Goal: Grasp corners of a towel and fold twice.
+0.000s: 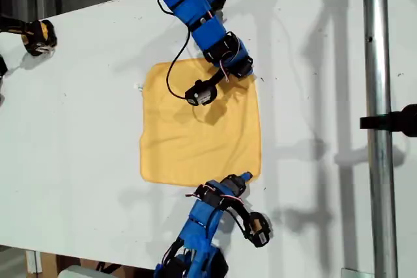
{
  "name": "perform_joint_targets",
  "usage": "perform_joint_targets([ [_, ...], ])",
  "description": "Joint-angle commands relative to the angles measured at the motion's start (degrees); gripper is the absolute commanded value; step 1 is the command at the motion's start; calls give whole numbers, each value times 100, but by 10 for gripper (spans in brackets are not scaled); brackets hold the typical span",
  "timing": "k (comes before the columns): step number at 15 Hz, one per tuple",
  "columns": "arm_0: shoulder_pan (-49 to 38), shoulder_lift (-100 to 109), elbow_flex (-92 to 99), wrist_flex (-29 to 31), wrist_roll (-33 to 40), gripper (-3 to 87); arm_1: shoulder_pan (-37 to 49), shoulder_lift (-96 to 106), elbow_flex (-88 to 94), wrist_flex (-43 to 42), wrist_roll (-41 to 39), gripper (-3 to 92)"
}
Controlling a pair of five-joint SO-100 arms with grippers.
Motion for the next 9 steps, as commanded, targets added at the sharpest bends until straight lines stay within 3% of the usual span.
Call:
perform_joint_targets([
  [1, 18, -167, -272, 9, -281, 234, -53, 26, -237, -62, -53, -1],
  [3, 149, -343, -264, -185, -519, 173, -79, 18, -237, -62, -35, -1],
  [6, 237, -439, -299, -378, -712, -12, -114, -18, -237, -62, 0, -1],
  [9, 290, -448, -325, -378, -773, -11, -158, -26, -237, -62, 0, -1],
])
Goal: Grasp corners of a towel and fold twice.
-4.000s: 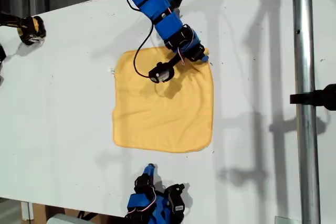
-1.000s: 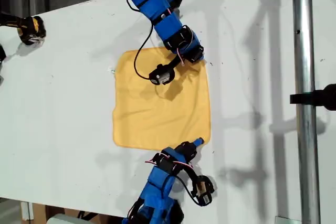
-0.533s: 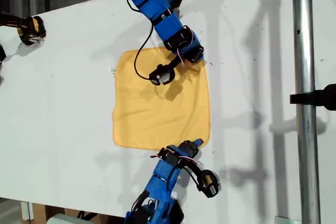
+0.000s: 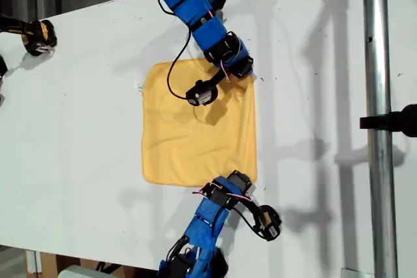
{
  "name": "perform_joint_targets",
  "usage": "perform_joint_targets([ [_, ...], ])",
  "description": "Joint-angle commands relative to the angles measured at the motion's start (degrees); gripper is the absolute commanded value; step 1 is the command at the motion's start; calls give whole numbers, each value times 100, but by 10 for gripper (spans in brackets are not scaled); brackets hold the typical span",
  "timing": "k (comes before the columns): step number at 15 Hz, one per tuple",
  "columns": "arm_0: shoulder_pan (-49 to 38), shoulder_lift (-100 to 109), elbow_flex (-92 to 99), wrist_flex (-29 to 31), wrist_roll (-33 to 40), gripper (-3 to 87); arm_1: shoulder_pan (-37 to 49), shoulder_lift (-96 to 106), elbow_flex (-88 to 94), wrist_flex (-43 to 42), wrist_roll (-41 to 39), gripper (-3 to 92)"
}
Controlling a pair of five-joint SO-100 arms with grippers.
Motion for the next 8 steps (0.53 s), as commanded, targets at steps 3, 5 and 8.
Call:
perform_joint_targets([
  [3, 193, 290, -70, -18, -18, -10, -114, 220, -211, -18, 0, -1],
  [5, 343, 870, -123, 26, 334, -10, -141, 554, -483, 360, -44, -1],
  [8, 562, 1696, -448, 369, 782, -10, -264, 844, -1591, 1274, -255, -1],
])
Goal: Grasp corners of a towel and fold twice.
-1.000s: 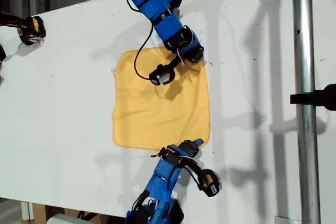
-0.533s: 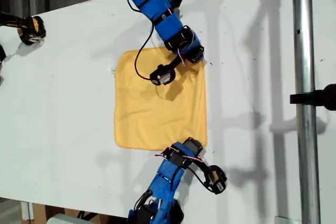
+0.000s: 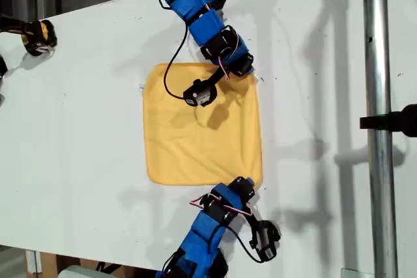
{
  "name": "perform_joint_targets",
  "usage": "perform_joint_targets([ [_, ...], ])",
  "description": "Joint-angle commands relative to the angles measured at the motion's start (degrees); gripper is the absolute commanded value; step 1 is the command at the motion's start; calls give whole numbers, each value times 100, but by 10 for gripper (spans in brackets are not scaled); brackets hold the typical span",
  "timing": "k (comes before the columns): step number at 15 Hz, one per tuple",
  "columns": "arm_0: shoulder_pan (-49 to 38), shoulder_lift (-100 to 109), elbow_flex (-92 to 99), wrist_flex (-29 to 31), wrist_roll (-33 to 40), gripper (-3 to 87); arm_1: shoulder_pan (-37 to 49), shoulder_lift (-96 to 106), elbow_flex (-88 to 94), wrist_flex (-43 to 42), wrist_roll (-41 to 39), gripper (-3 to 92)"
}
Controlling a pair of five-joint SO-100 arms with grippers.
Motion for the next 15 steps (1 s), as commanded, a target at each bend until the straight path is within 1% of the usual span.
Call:
perform_joint_targets([
  [1, 193, 747, -519, 343, 255, -10, -158, 360, -1230, 633, -246, -1],
  [4, 123, 888, -483, 439, 396, -10, -132, 483, -1687, 703, -527, -1],
  [6, -193, 1257, -229, 545, 369, -10, 264, 747, -1687, 932, -589, -1],
  [7, -466, 1459, -18, 580, 396, -10, 589, 817, -1679, 1160, -642, -1],
  [9, -1178, 1784, 492, 545, 721, -10, 1459, 949, -1459, 1406, -844, -1],
  [15, -3647, 1872, 835, 519, 2162, -10, 4333, 1116, -1266, 1283, -2593, -1],
])
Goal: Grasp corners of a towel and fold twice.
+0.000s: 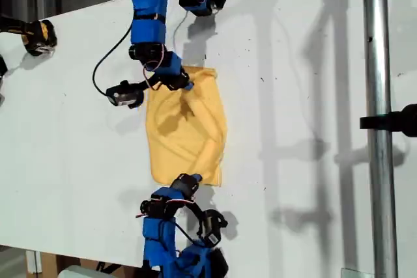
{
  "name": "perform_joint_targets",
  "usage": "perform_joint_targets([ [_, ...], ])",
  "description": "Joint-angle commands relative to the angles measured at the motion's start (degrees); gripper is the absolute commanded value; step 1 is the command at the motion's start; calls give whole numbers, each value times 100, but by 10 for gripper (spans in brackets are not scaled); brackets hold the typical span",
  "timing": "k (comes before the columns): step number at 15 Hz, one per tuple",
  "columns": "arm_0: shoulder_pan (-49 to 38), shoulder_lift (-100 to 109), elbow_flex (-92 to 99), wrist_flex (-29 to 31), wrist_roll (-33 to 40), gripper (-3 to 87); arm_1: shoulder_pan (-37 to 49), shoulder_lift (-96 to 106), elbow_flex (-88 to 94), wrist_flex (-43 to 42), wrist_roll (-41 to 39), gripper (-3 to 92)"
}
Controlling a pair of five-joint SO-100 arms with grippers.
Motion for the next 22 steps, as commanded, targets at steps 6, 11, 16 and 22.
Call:
perform_joint_targets([
  [6, -2593, 308, -712, 185, 1503, -10, 2733, 369, -360, -475, -1749, -1],
  [11, -3586, 79, -2461, 765, 2382, -10, 3850, 70, -1714, -580, -2522, -1],
  [16, -4104, 26, -3375, 914, 2813, -10, 4333, 70, -2241, -905, -2707, -1],
  [22, -3551, 105, -1696, 272, 2382, -10, 3841, 844, -668, -870, -2487, -1],
])
